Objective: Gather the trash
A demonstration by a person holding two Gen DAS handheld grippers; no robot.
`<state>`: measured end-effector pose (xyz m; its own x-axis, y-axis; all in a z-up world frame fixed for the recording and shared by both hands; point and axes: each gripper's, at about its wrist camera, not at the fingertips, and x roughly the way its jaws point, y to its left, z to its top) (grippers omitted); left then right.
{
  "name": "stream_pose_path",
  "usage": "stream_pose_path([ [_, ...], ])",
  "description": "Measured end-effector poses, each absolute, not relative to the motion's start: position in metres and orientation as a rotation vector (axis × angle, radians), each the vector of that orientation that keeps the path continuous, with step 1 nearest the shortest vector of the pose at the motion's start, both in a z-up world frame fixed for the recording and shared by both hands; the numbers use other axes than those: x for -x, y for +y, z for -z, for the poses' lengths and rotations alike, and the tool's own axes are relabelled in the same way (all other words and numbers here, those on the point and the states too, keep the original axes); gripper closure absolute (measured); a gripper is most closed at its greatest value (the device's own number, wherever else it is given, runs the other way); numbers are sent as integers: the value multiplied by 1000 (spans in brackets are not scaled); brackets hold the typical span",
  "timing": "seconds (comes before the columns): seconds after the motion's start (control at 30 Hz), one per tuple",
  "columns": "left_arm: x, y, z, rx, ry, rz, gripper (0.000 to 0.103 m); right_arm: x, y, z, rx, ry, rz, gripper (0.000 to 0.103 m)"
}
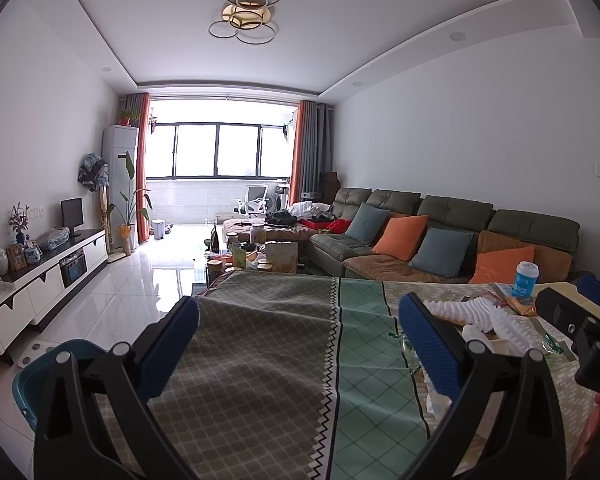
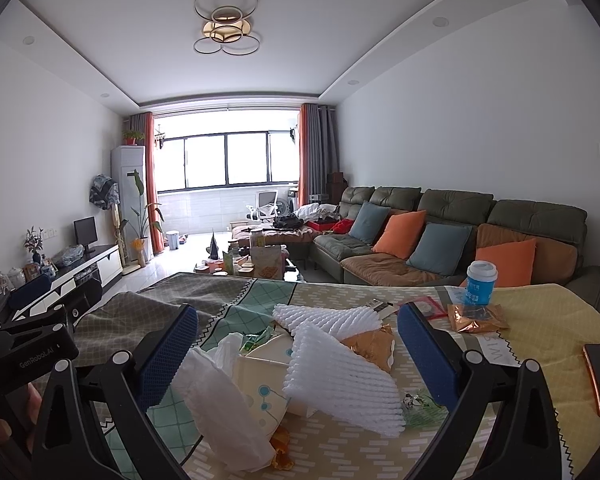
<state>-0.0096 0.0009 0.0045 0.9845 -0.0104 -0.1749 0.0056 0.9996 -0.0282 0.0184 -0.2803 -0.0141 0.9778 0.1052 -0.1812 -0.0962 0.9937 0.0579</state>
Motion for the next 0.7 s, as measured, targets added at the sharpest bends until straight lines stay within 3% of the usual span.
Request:
stream_pose_path([
  [0.7, 8, 3, 1, 35, 187, 20, 3, -13, -275, 17, -51, 190, -107, 4],
])
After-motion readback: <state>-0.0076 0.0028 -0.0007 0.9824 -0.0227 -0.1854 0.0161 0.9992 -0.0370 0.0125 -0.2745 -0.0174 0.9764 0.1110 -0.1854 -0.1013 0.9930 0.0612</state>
